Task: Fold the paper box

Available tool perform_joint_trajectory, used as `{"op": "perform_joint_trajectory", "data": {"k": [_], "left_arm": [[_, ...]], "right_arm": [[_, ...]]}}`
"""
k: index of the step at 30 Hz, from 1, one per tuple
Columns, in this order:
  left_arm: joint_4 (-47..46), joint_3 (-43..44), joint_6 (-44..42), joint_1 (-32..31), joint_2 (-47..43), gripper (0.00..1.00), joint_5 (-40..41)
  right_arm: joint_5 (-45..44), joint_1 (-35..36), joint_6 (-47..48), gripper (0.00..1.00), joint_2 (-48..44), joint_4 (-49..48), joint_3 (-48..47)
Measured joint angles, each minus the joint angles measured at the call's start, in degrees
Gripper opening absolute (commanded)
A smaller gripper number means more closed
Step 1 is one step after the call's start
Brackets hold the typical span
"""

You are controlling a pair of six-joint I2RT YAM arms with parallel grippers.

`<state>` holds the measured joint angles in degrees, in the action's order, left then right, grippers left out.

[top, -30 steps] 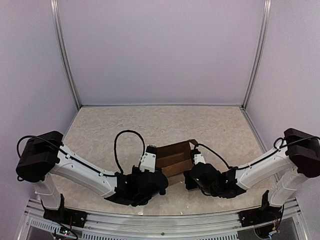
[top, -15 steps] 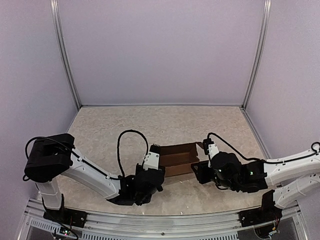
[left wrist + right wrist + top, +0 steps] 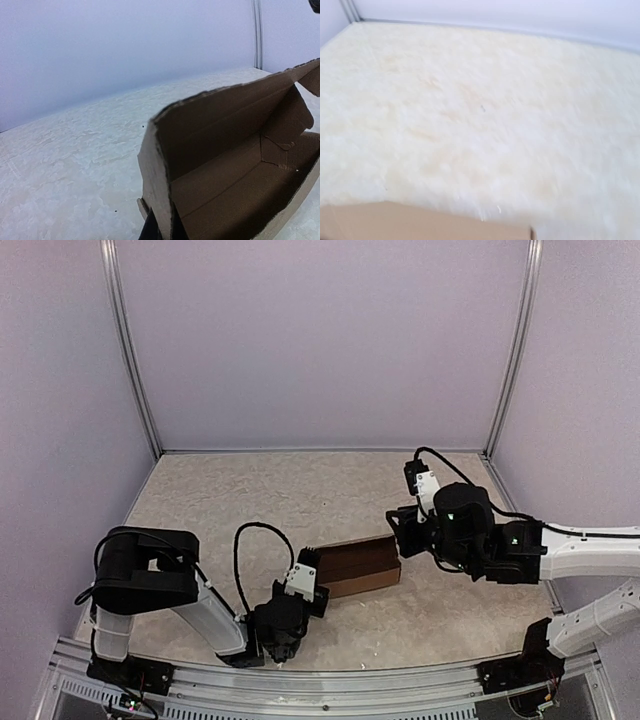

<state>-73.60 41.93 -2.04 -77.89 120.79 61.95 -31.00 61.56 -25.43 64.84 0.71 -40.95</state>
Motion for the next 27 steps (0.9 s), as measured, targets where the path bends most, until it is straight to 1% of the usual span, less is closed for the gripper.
{"op": "perform_joint_trajectory", "data": {"k": [2, 3, 8, 16, 17, 20, 25, 27], "left_arm": [[-2.60, -0.04, -2.89, -0.74, 1.40, 0.00, -0.04], [-3.76, -0.04, -4.46, -1.20, 2.05, 0.00, -0.02], [-6.95, 0.02, -10.58, -3.30, 4.52, 0.00, 0.07], [-7.74, 0.02, -12.72, -3.82, 5.11, 0.00, 0.26], [-7.76, 0.02, -12.79, -3.85, 5.11, 0.01, 0.26], [-7.76, 0.02, -13.03, -3.93, 5.18, 0.09, 0.46], [-6.10, -0.07, -13.68, -4.50, 6.03, 0.30, 0.63], [-5.81, -0.09, -13.94, -4.87, 6.03, 0.34, 0.90]], "right_arm": [[1.79, -0.83, 2.43, 0.05, 2.67, -0.11, -3.78], [2.67, -1.14, 3.37, 0.00, 3.80, -0.20, -5.27], [6.88, -2.40, 6.29, 0.00, 9.75, -0.85, -10.56], [10.69, -4.55, 5.81, 0.00, 17.68, -2.38, -11.13], [11.02, -4.70, 5.57, 0.00, 18.45, -2.67, -11.13], [11.98, -4.74, 4.50, 0.00, 20.37, -3.28, -11.10], [12.90, -4.74, 2.82, 0.00, 21.86, -4.42, -10.32], [13.25, -4.74, 1.92, 0.00, 22.51, -4.90, -9.84]]}}
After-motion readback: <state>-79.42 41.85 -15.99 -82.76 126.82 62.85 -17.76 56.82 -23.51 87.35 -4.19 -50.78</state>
